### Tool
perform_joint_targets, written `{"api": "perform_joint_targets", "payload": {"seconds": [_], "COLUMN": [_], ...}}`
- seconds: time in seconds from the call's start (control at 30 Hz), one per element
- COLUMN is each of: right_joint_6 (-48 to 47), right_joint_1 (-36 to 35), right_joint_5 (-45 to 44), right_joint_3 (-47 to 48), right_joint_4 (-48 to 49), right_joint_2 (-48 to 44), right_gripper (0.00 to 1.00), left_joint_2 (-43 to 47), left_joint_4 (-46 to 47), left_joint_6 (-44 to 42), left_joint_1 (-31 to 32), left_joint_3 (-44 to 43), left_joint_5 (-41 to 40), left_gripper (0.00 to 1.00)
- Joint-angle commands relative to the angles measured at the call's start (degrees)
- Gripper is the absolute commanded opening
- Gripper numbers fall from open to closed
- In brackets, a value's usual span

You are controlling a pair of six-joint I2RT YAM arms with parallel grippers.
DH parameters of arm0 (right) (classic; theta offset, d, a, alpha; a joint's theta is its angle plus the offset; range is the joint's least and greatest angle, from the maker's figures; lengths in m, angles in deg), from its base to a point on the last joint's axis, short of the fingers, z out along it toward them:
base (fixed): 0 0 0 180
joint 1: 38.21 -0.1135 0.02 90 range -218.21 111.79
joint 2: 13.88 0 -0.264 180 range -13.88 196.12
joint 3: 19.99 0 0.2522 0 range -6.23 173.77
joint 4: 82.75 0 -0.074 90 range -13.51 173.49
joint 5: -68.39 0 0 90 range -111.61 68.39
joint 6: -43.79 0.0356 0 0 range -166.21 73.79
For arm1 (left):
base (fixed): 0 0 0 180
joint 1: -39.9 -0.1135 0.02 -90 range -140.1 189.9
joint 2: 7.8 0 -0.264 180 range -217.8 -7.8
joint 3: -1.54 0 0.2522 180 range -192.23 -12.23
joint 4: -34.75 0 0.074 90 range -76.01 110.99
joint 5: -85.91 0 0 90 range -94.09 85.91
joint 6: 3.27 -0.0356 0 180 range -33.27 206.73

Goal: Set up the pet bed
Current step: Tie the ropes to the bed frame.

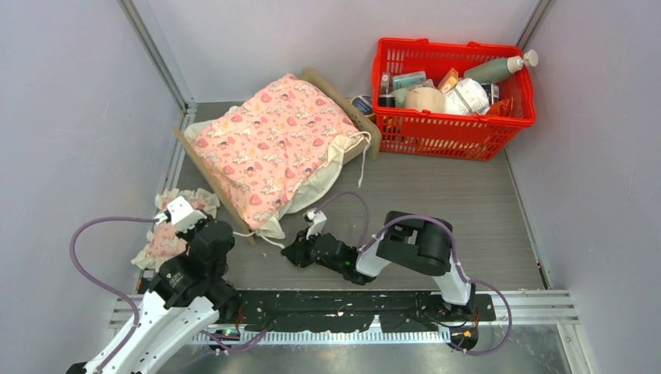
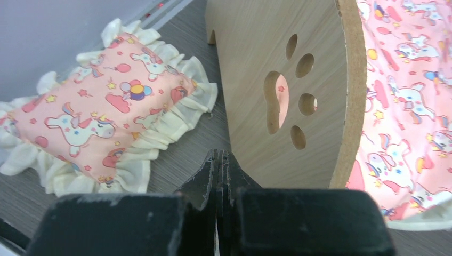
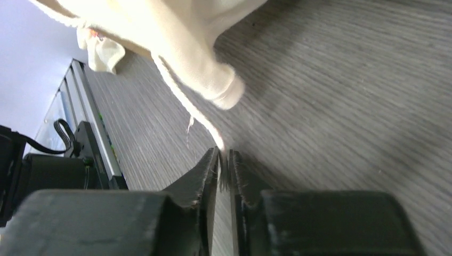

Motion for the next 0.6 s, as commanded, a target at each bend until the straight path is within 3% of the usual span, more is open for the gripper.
{"api": "perform_joint_targets", "payload": {"seconds": [0.0,0.2,0.37,0.53,0.57], "right_joint_6": [-3.4,-10.6,-15.4,-18.7,-19.4], "right_joint_1": [-0.1,1.9,4.4,6.3,6.5], "right_joint_5": [0.2,-0.9,3.7,9.5,11.9], "right_joint_3": [-1.5,-2.3,3.5,9.7,10.2], "right_joint_4": [-7.9,-16.0,-17.8,-18.3,-18.7], "right_joint_2": [-6.2,-16.1,-13.6,-10.2,-9.7], "right_gripper": [0.25,0.42,0.54,0.53,0.47], "left_joint_2": [4.1,8.5,7.7,8.1,8.2], "left_joint_4": [2.6,5.5,6.4,7.1,7.3], "left_joint_6": [2.5,4.9,4.8,4.3,4.1], "left_joint_1": [-0.1,0.0,-0.1,0.0,0.0], "left_joint_3": [2.1,7.0,7.5,7.6,7.8], "left_joint_5": [5.1,11.2,12.1,12.5,12.6], "left_gripper": [0.0,0.0,0.0,0.0,0.0]}}
